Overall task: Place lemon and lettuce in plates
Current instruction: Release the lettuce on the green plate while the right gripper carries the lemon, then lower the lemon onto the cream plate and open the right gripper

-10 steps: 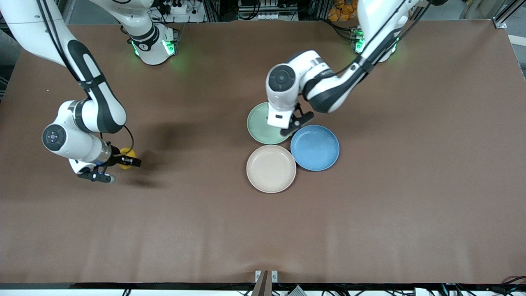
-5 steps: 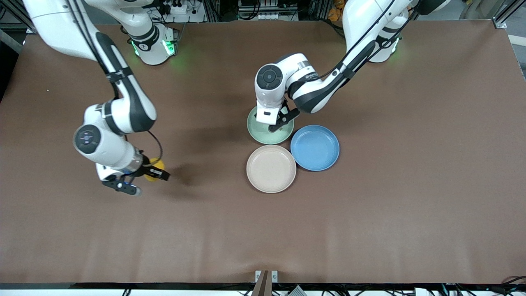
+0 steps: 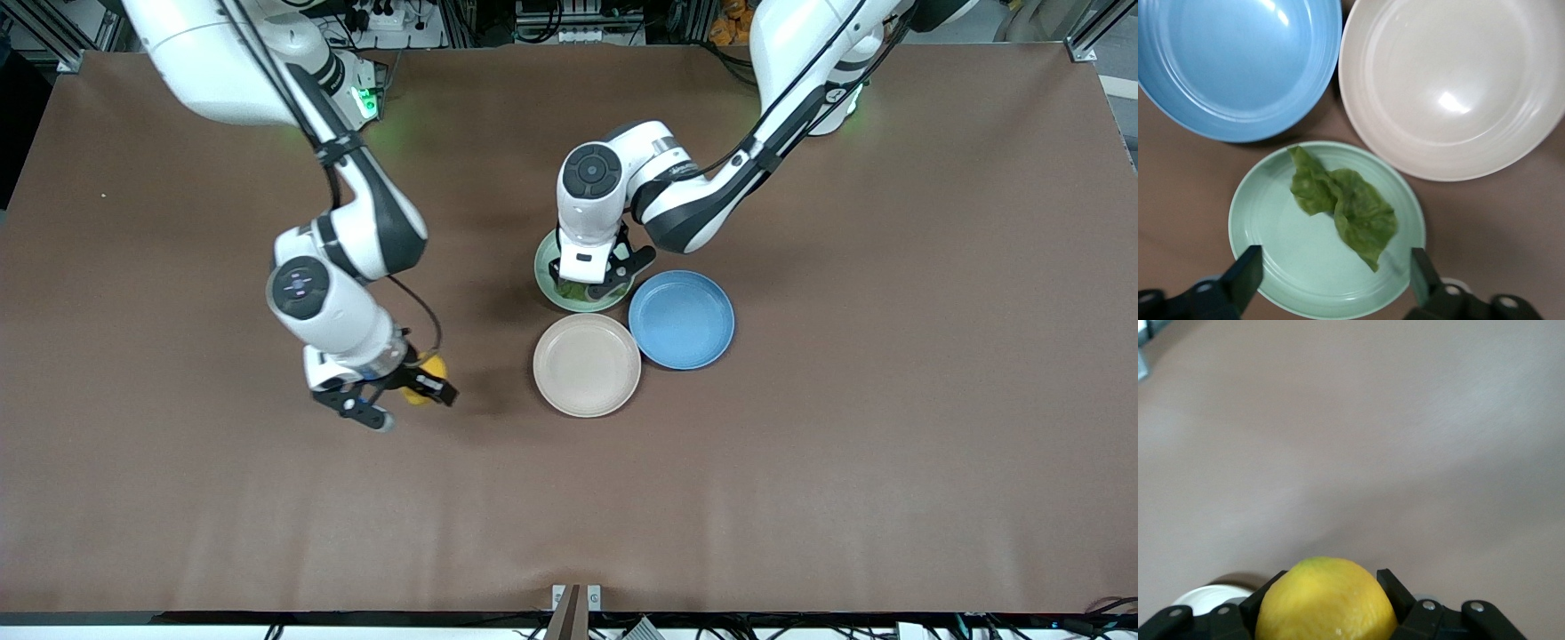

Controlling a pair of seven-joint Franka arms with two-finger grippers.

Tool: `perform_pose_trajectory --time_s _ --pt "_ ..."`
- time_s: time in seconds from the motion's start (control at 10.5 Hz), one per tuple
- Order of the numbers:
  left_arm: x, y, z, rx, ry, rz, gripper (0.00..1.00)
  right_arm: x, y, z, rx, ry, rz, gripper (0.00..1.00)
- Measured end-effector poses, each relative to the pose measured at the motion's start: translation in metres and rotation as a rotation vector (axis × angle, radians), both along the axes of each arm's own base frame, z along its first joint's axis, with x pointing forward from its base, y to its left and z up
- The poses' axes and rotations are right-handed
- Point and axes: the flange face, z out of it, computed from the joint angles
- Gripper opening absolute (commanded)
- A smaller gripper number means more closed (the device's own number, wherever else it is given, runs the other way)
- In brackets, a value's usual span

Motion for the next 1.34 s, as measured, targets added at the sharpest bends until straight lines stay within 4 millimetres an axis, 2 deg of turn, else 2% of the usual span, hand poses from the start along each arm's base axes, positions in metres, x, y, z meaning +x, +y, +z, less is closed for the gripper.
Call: perform_pose_trajectory --time_s 0.19,0.29,0.48,0.67,0.86,0.96,1.24,1.34 --pt "0.024 0.021 0.046 0.016 -0.055 -0.034 1.0 -0.005 0.039 0.008 0.033 -0.007 -0.08 0.42" --pt "0.04 0.044 0.076 0.032 -0.082 -0.089 1.0 -0.007 0.055 0.009 0.047 -0.006 -0.114 0.42" --pt "0.073 0.101 0.131 0.063 -0.136 -0.18 1.0 -0.015 0.086 0.002 0.066 -0.001 -0.148 0.42" --pt "0.103 0.16 0.171 0.081 -0.184 -0.228 1.0 -0.027 0.121 -0.017 0.103 -0.028 -0.144 0.42" --pt "0.126 0.211 0.193 0.101 -0.189 -0.267 1.0 -0.045 0.153 -0.05 0.12 -0.03 -0.121 0.42" --pt "0.14 0.237 0.202 0.092 -0.184 -0.295 1.0 -0.052 0.163 -0.063 0.119 -0.022 -0.117 0.42" --pt "0.173 0.326 0.221 0.011 -0.155 -0.358 1.0 -0.061 0.173 -0.087 0.105 -0.001 -0.103 0.43" --pt "0.176 0.34 0.229 0.008 -0.157 -0.367 1.0 -0.063 0.175 -0.096 0.105 0.002 -0.101 0.44"
